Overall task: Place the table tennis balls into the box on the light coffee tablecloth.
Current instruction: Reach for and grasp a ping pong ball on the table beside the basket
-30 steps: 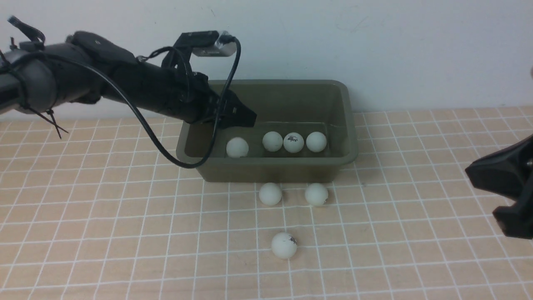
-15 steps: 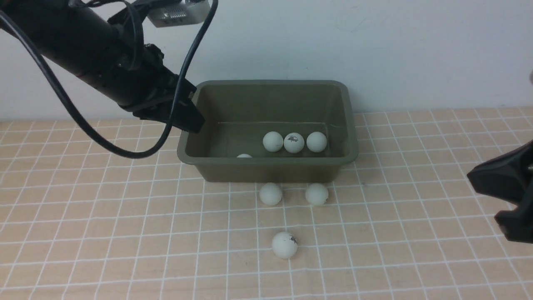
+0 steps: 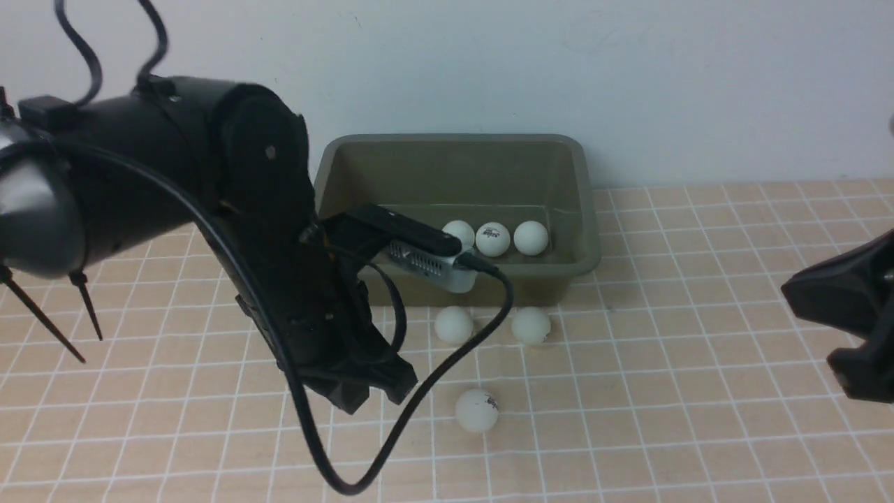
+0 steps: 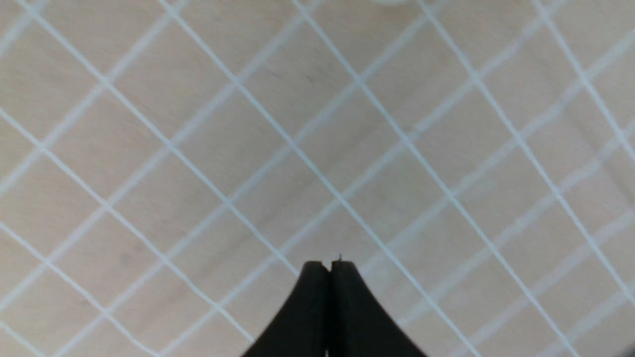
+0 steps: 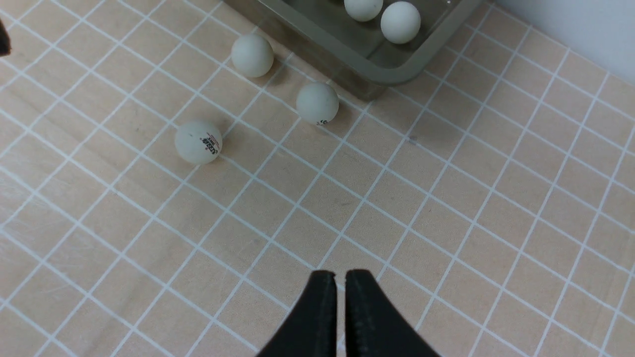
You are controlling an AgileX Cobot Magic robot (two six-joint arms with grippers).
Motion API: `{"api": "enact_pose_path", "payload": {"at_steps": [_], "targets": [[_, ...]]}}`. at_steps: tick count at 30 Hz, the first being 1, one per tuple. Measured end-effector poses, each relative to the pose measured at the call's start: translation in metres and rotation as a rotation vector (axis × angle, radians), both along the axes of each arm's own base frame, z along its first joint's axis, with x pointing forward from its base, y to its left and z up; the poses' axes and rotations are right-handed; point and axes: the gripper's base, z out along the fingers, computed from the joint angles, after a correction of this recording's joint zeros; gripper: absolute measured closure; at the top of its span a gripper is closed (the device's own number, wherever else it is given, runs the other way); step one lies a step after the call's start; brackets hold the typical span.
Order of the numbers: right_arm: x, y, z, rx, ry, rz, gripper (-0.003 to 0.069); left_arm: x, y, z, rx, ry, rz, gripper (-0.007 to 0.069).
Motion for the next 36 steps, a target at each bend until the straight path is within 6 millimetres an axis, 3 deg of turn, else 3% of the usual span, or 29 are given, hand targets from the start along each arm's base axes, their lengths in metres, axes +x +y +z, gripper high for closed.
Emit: {"api": "enact_pose_path", "payload": {"at_steps": [4,9,14,18,22,29,36], "targets": [[0.0,0.0,0.0,-0.001,0.0,0.001,0.0636,0.013,-0.001,0.001,0.028,-0.178,0.094,0.0693],[0.0,0.0,0.0,0.003,-0.007,0.001,0.0636,0.026,-0.009,0.006,-0.093,-0.294,0.188,0.0693],[0.001,0.0,0.001,0.004,-0.011,0.001,0.0636,0.034,-0.018,0.0,-0.175,-0.315,0.215,0.0693],[0.001,0.0,0.001,0.005,-0.013,0.001,0.0636,0.037,-0.028,-0.016,-0.243,-0.227,0.273,0.0693],[0.001,0.0,0.001,0.006,-0.014,0.001,0.0636,0.033,-0.031,-0.024,-0.223,-0.166,0.212,0.0693],[0.001,0.001,0.001,0.008,-0.021,0.002,0.0636,0.023,-0.04,-0.022,-0.281,-0.135,-0.057,0.0685],[0.001,0.001,0.001,0.008,-0.021,0.002,0.0636,0.024,-0.049,-0.031,-0.33,-0.121,-0.169,0.0592]]}}
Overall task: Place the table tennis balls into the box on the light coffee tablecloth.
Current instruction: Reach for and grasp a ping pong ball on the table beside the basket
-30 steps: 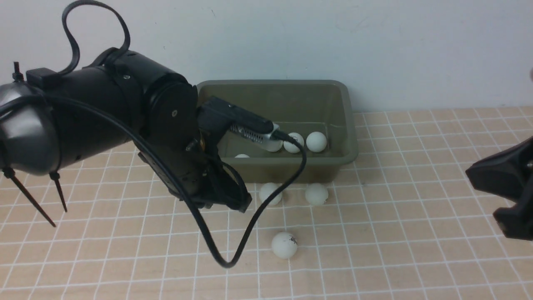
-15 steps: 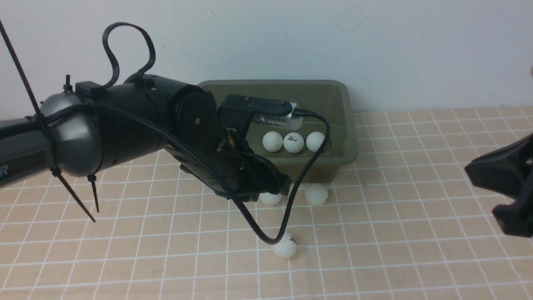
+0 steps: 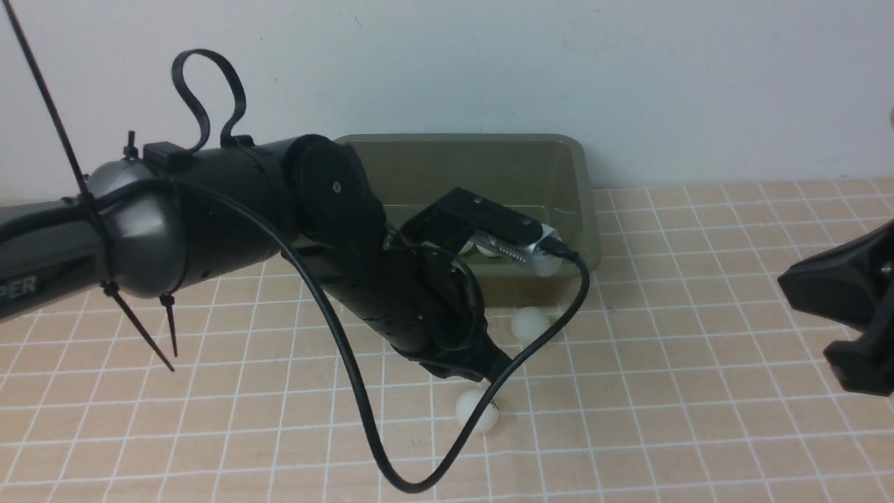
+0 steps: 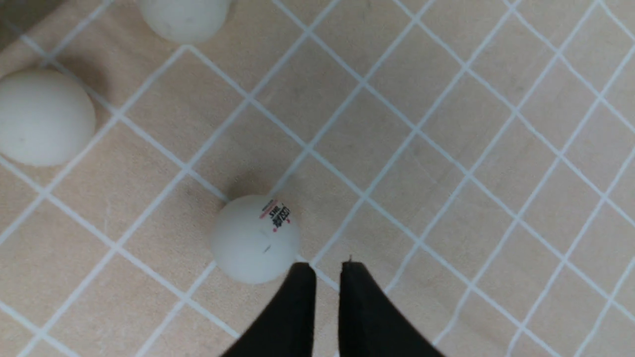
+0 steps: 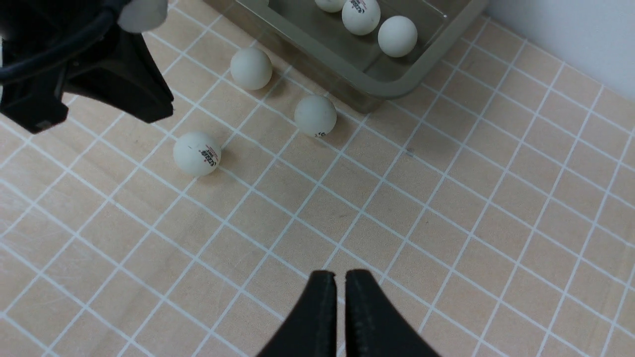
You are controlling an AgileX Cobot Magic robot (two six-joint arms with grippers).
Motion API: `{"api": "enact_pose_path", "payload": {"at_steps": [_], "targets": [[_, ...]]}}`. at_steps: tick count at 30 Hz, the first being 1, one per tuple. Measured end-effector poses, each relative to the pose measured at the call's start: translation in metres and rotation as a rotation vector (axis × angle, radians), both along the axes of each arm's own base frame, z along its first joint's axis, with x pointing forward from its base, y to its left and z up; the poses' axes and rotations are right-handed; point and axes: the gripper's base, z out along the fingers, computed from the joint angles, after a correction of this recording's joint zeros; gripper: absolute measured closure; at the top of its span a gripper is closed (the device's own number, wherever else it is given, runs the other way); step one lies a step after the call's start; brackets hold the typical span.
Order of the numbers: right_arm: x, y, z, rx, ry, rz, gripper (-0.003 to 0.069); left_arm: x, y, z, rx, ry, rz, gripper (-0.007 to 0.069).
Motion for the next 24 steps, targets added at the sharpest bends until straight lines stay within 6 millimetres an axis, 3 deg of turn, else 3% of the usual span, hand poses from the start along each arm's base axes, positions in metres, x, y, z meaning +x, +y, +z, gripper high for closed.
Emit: {"api": "enact_pose_path", "payload": {"at_steps": [5,11,14,24], "targets": [[0.0,0.0,0.0,0.0,0.001,0.0,0.0636,0.006,-0.004,-0.03,0.049,0.049,-0.045,0.042],[0.0,0.0,-0.001,-0.004,0.007,0.0,0.0636,0.01,-0.005,-0.036,0.049,0.026,-0.036,0.0263],[0.0,0.0,-0.001,-0.004,0.007,0.0,0.0636,0.012,-0.006,-0.036,0.048,0.016,-0.032,0.0248],[0.0,0.0,-0.001,-0.006,0.006,0.003,0.0636,0.02,-0.009,-0.068,0.082,0.041,-0.019,0.0241]]}}
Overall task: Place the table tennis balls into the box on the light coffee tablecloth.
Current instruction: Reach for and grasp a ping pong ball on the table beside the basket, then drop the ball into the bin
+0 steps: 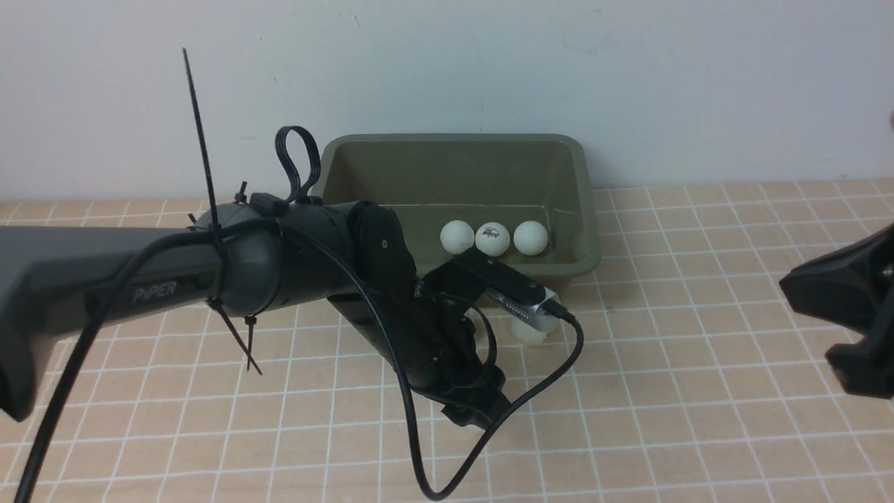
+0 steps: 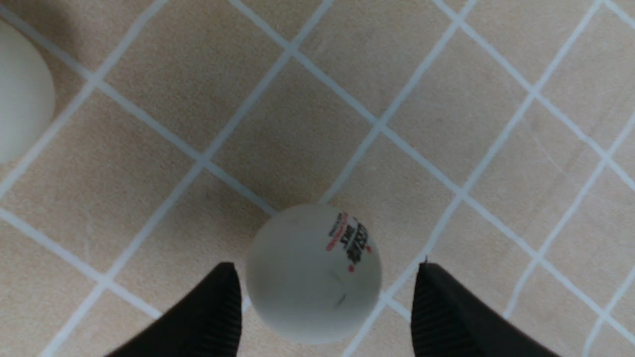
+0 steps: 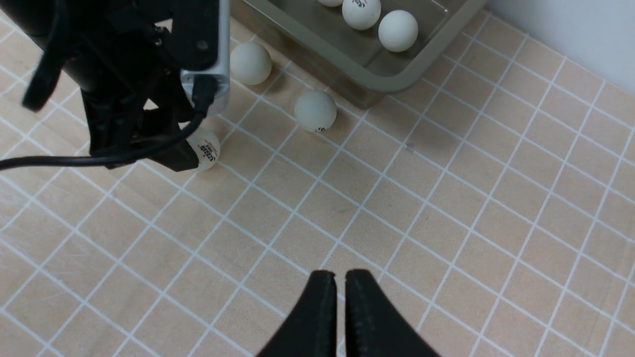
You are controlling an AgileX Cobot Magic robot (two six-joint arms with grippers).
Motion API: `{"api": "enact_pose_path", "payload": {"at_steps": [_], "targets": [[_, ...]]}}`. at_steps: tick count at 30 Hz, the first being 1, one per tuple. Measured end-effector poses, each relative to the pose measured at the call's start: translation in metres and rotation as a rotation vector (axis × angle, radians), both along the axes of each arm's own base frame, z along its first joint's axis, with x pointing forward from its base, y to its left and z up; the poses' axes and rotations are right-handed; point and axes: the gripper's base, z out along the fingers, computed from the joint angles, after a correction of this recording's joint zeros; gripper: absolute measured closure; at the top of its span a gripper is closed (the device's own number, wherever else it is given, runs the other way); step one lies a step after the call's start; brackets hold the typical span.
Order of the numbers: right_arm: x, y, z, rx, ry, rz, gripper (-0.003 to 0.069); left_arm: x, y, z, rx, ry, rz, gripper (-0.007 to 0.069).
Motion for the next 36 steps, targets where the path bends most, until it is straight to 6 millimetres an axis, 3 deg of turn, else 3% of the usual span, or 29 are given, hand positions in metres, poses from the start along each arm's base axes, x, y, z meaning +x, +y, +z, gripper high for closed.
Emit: {"api": "enact_pose_path", "payload": {"at_steps": [4,7,13,17,21,23,25,29,33,36], "targets": [[0.0,0.0,0.0,-0.001,0.0,0.001,0.0636,0.004,-0.001,-0.007,0.0,-0.017,0.016,0.0251],[0.0,0.0,0.0,-0.001,0.0,0.001,0.0636,0.005,-0.001,-0.008,-0.003,-0.024,0.022,0.0314],[0.0,-0.001,0.0,-0.01,-0.005,0.0,0.0636,0.005,-0.004,-0.005,-0.017,-0.004,0.022,0.0319],[0.001,-0.001,0.0,-0.018,-0.01,0.0,0.0636,0.008,-0.014,0.027,-0.097,-0.003,-0.027,0.0319],[0.001,-0.001,0.0,-0.021,-0.012,-0.001,0.0636,0.022,-0.023,0.087,-0.212,-0.17,-0.071,0.0319],[0.001,-0.002,0.0,-0.026,-0.014,-0.001,0.0636,0.029,-0.021,0.099,-0.235,-0.221,-0.055,0.0319],[0.001,-0.001,0.0,-0.021,-0.012,-0.001,0.0636,0.044,-0.012,0.111,-0.259,-0.3,0.006,0.0319],[0.001,-0.002,0.0,-0.026,-0.013,-0.002,0.0636,0.075,0.021,0.113,-0.261,-0.393,0.162,0.0319],[0.0,-0.002,0.0,-0.022,-0.006,-0.003,0.0636,0.103,0.056,0.102,-0.218,-0.462,0.247,0.0319],[0.0,-0.002,0.0,-0.022,-0.006,-0.003,0.0636,0.116,0.068,0.091,-0.185,-0.471,0.243,0.0308]]}}
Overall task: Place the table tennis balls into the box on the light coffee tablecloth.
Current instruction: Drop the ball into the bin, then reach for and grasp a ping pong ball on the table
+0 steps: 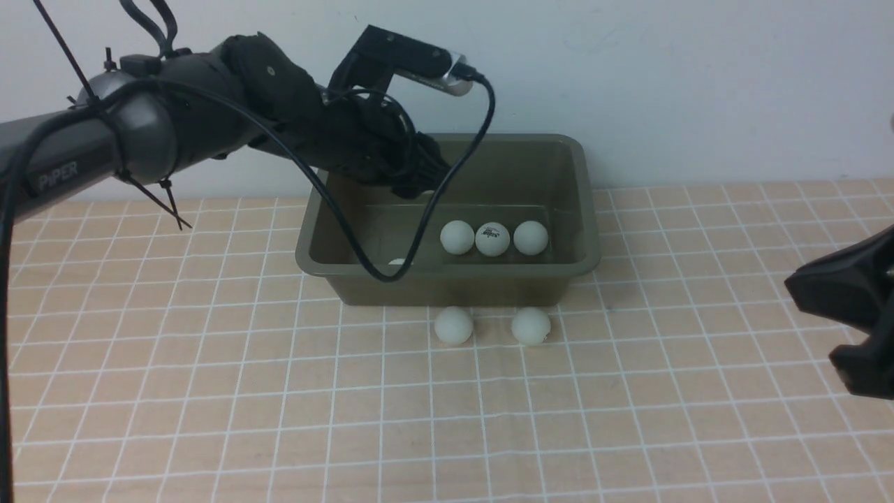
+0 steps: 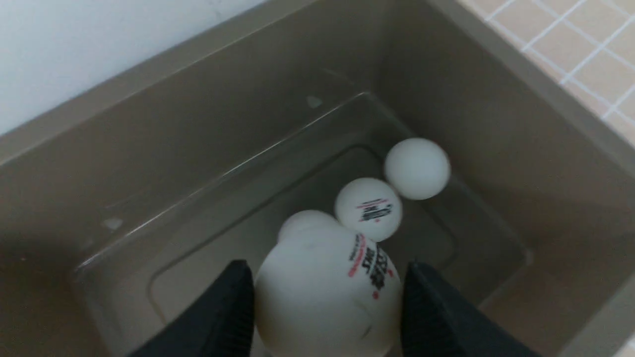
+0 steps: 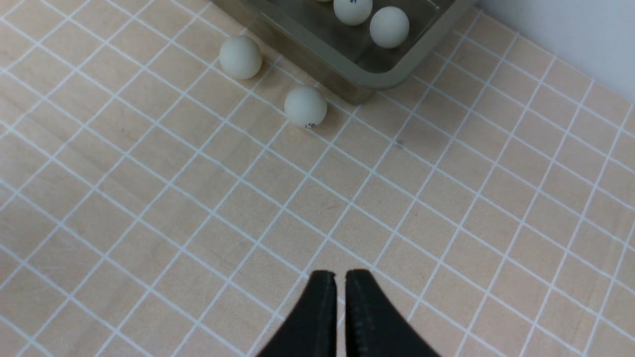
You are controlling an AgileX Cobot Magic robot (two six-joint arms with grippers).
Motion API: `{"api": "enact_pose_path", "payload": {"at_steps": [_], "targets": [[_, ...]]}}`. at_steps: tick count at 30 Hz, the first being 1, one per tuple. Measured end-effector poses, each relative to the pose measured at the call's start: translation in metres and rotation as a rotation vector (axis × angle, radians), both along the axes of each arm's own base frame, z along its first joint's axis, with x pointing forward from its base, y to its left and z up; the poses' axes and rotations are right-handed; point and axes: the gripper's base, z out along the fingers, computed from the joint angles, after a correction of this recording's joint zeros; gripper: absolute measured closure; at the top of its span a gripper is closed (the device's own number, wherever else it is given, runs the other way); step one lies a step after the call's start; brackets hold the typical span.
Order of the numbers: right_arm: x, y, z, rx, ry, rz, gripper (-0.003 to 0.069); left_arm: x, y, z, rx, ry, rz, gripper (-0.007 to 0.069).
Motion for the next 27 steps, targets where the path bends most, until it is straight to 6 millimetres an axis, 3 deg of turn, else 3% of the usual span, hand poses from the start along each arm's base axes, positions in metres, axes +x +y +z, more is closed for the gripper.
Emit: {"api": "enact_pose_path", "payload": {"at_steps": [5,10,15,17,22,24,27], "targets": [[0.0,0.0,0.0,0.003,0.002,-0.003,0.0636,0.006,0.006,-0.016,0.022,0.052,-0.022,0.0202],[0.0,-0.001,0.0,-0.006,0.006,-0.004,0.0636,-0.006,0.007,0.016,-0.039,0.04,-0.003,0.0181],[-0.001,-0.001,-0.002,-0.013,0.021,-0.004,0.0636,-0.044,0.011,0.077,-0.109,0.068,-0.047,0.0254],[-0.001,-0.001,-0.002,-0.013,0.021,-0.004,0.0636,-0.058,0.013,0.089,-0.124,0.121,-0.062,0.03],[-0.001,-0.001,-0.002,-0.013,0.021,-0.004,0.0636,-0.085,0.017,0.091,-0.086,0.351,-0.088,0.039],[-0.001,-0.001,-0.002,-0.013,0.021,-0.004,0.0636,-0.096,0.02,0.081,-0.016,0.502,-0.075,0.043],[-0.001,-0.001,-0.001,-0.01,0.014,-0.004,0.0636,-0.099,0.02,0.067,0.055,0.557,-0.046,0.0452]]}}
